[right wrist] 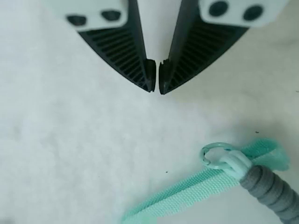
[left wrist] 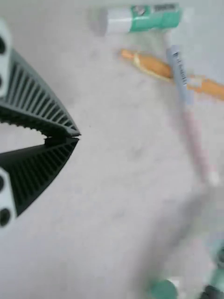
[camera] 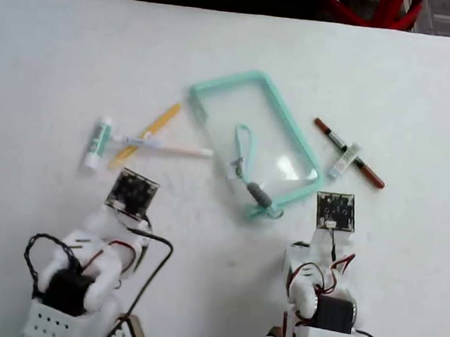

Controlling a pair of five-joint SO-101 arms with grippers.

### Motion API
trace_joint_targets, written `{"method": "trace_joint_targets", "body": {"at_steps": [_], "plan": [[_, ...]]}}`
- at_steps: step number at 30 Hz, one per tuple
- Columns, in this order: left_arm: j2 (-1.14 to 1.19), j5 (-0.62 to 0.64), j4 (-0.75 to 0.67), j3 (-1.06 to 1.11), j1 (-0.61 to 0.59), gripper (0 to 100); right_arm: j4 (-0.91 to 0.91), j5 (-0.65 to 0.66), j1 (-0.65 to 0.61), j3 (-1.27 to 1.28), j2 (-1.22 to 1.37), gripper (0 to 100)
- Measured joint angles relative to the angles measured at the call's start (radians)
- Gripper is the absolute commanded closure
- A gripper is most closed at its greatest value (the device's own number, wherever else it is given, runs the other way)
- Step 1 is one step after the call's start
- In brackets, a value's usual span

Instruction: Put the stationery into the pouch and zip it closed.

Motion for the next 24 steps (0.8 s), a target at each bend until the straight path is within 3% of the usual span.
{"method": "trace_joint_targets", "body": {"at_steps": [5,10,16,20,24], "plan": [[-0.005,0.000,-0.048,-0.100,0.000,97,-0.040,0.000,0.000,0.000,0.000,97.1],[-0.005,-0.137,-0.230,-0.115,0.058,97,-0.041,0.000,0.000,0.000,0.000,97.1],[-0.008,-0.169,-0.439,-0.040,0.183,97,-0.041,0.006,0.000,0.000,0.000,97.1],[0.005,-0.170,-0.548,0.095,0.176,97,-0.110,0.169,0.000,0.000,0.000,97.1],[0.005,-0.170,-0.620,0.135,0.104,97,-0.304,0.407,0.000,0.000,0.000,97.1]]}}
